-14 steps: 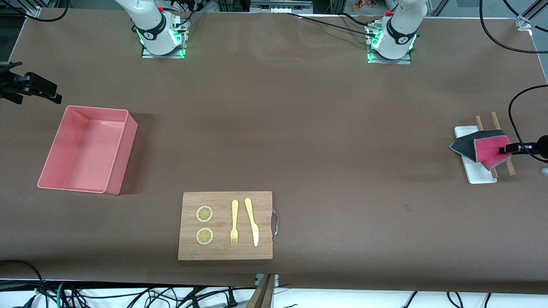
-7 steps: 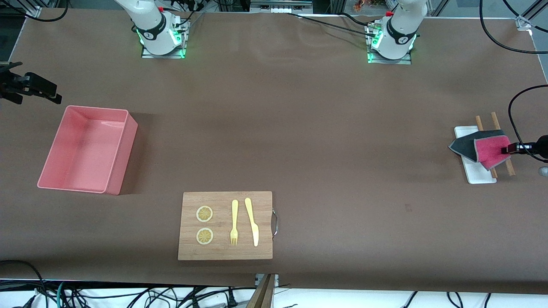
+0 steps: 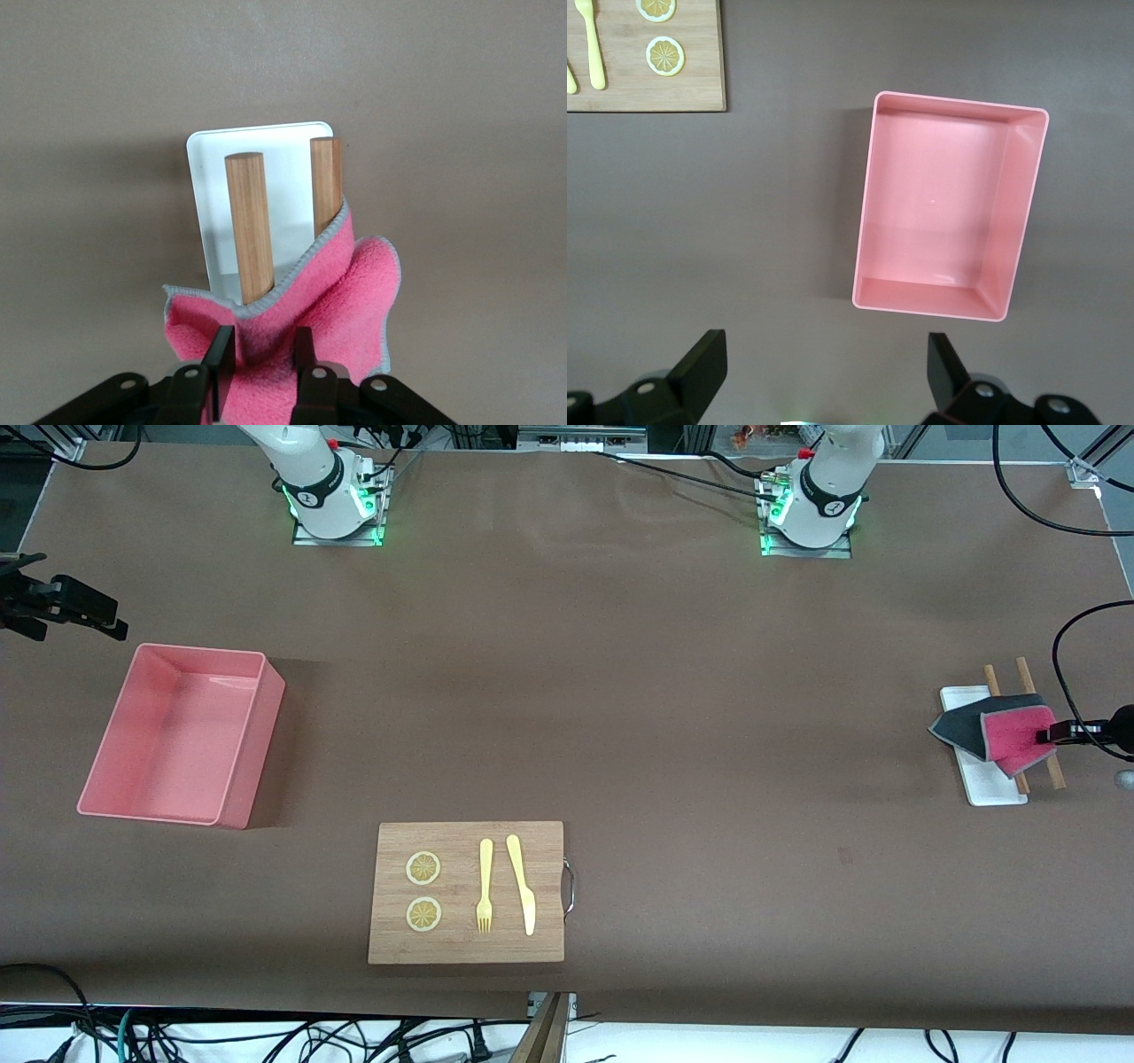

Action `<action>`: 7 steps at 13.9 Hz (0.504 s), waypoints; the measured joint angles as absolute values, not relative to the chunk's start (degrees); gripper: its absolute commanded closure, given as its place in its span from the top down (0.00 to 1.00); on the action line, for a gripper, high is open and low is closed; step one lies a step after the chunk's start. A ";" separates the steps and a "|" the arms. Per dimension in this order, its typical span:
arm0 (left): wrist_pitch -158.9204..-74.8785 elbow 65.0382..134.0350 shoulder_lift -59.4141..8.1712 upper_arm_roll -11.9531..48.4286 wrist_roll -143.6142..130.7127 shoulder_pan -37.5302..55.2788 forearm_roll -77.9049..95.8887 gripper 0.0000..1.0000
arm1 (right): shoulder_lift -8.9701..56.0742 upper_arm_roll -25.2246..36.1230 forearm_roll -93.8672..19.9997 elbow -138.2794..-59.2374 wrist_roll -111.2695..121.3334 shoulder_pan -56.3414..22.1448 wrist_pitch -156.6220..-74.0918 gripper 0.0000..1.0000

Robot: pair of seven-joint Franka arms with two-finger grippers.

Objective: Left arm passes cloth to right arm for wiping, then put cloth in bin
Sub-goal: 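Lower the left gripper onto the cloth and close it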

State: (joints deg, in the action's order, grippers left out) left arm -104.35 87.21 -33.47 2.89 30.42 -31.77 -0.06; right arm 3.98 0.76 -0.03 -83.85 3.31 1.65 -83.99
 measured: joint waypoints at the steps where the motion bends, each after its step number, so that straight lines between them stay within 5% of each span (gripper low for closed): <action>1: -104.35 87.15 -33.47 2.89 30.83 -31.85 -0.06 0.32 | 3.98 0.76 -0.03 -83.85 3.31 1.65 -83.99 1.00; 5: -104.34 86.86 -33.46 2.90 32.56 -32.37 -0.06 0.15 | 3.98 0.76 -0.03 -83.85 3.31 1.65 -83.99 1.00; 7: -104.14 86.63 -33.40 2.95 33.08 -32.43 -0.06 0.17 | 3.98 0.76 -0.03 -83.85 3.31 1.65 -83.99 1.00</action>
